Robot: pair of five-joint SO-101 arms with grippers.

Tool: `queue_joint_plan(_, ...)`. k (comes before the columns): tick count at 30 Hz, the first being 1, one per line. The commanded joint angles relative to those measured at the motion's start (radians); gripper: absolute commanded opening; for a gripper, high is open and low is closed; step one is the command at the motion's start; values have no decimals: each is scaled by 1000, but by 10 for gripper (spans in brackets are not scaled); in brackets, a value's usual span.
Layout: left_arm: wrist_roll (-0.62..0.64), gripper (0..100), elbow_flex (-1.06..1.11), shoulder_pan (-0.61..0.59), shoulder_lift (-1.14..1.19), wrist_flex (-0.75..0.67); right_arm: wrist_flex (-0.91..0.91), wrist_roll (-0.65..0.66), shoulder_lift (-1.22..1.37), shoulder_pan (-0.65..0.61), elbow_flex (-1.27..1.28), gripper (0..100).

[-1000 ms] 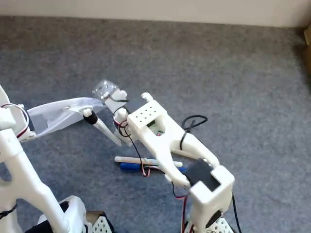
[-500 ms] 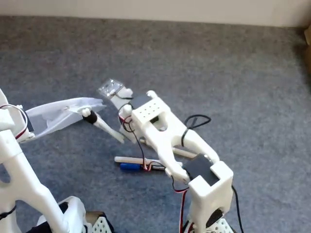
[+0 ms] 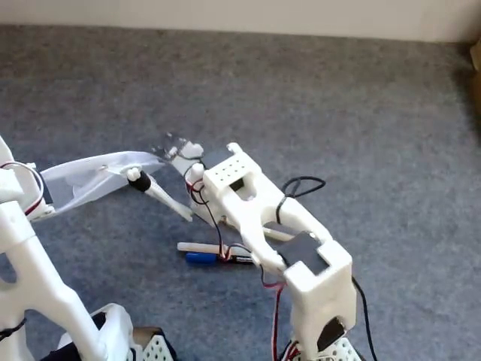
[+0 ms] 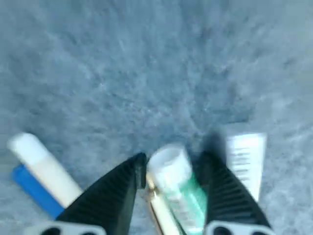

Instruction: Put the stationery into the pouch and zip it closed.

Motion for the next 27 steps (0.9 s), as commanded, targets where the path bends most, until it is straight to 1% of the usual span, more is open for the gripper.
queue_joint_plan(1, 8, 6, 28, -22, 30, -17, 1, 11, 2, 30, -21, 110)
queue_joint_plan(3, 8, 6, 28, -22, 30, -17, 1, 11, 2, 35, -21, 84)
queue_joint_plan(12, 8, 6, 28, -22, 30, -17, 2, 11, 2, 35, -21, 74)
queue_joint_plan(16, 8, 6, 28, -24, 30, -17, 2, 11, -1, 35, -21, 23)
queue_joint_plan(21, 8, 6, 28, -25, 30, -17, 2, 9, -2, 35, -22, 20)
queue_joint_plan(27, 8, 6, 28, -25, 30, -18, 4, 6, -122, 51, -45, 20)
